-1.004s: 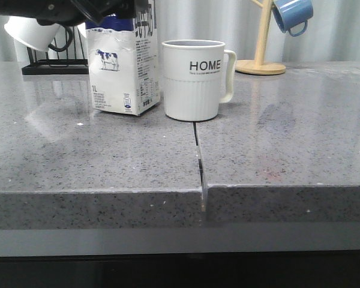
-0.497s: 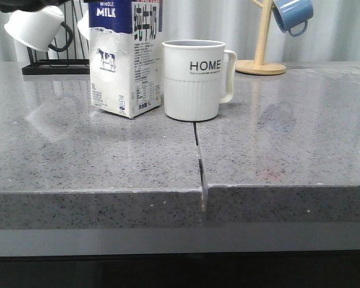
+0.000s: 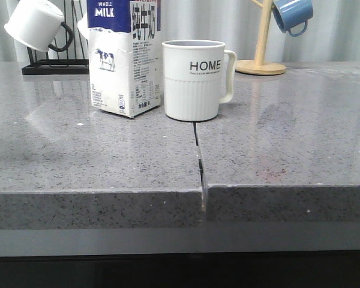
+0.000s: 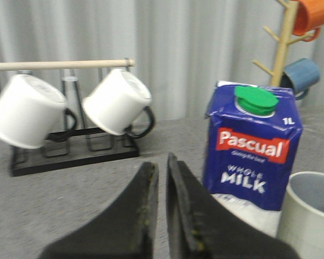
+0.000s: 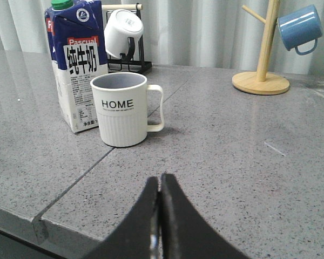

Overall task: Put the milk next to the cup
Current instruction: 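Set the carton down, open the left gripper and withdraw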

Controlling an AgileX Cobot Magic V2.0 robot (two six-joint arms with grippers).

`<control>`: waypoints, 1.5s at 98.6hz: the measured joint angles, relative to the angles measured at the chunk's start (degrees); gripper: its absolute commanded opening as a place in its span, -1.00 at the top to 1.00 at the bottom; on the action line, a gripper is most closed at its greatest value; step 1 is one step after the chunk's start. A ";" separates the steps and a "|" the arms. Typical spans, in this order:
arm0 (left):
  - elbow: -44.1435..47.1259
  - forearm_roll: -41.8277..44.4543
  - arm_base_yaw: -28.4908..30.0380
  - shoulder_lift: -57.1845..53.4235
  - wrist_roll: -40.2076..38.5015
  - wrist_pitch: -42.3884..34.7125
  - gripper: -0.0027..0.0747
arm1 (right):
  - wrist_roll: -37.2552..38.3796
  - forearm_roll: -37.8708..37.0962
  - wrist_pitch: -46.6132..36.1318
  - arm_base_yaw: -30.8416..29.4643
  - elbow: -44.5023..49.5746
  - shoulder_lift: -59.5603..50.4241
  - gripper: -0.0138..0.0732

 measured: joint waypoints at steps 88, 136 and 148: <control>21.05 25.48 20.44 -41.17 -18.63 22.99 0.99 | 0.00 0.00 0.00 0.00 0.00 0.00 0.82; 33.87 21.48 23.52 -57.56 -15.93 24.95 0.99 | 0.00 0.00 0.09 0.00 0.00 0.00 0.82; 33.87 21.36 24.57 -57.56 -15.93 26.20 0.99 | 0.00 0.00 0.09 0.00 0.00 0.00 0.82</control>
